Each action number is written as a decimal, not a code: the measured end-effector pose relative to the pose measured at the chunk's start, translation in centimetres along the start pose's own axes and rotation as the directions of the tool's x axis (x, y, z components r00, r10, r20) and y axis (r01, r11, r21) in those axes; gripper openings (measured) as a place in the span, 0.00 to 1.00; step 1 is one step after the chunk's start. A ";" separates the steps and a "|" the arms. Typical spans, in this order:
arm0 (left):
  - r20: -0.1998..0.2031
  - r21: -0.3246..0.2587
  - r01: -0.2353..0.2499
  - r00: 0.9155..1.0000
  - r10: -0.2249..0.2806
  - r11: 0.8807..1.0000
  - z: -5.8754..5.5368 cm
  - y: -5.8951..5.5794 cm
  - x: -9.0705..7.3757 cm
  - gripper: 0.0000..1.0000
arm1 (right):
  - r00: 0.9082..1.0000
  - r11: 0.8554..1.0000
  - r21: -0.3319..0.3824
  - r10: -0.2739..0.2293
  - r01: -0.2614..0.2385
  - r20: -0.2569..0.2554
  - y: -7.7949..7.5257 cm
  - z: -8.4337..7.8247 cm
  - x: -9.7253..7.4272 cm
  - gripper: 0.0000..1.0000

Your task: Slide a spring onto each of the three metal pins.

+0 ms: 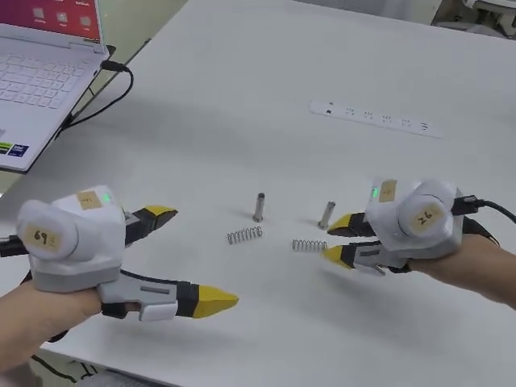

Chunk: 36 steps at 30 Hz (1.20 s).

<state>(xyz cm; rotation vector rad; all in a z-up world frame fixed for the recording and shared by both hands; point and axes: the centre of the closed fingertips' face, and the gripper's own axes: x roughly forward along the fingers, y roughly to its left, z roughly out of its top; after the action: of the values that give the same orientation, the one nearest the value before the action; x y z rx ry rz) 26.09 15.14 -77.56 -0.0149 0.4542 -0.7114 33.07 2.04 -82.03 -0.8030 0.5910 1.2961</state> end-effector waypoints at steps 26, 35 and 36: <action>-0.013 -0.008 -0.010 1.000 0.010 1.000 -0.6 -0.1 -0.5 0.97 | 0.996 0.995 0.090 0.055 -0.049 -0.067 -0.1 -1.3 3.1 0.17; -0.012 -0.011 -0.013 1.000 0.013 1.000 -0.6 -0.1 -0.6 0.97 | 0.995 0.995 0.084 0.060 -0.053 -0.079 -0.1 -1.4 3.1 0.13; -0.012 -0.011 -0.012 1.000 0.012 1.000 -0.6 -0.1 -0.6 0.97 | 0.995 0.995 0.080 0.060 -0.053 -0.080 0.0 -1.4 3.1 0.11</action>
<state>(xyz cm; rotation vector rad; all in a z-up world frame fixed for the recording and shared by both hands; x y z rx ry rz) 25.37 15.52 -77.79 -0.0182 0.4692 -0.6974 33.78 2.77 -85.27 -0.7827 0.7302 1.2881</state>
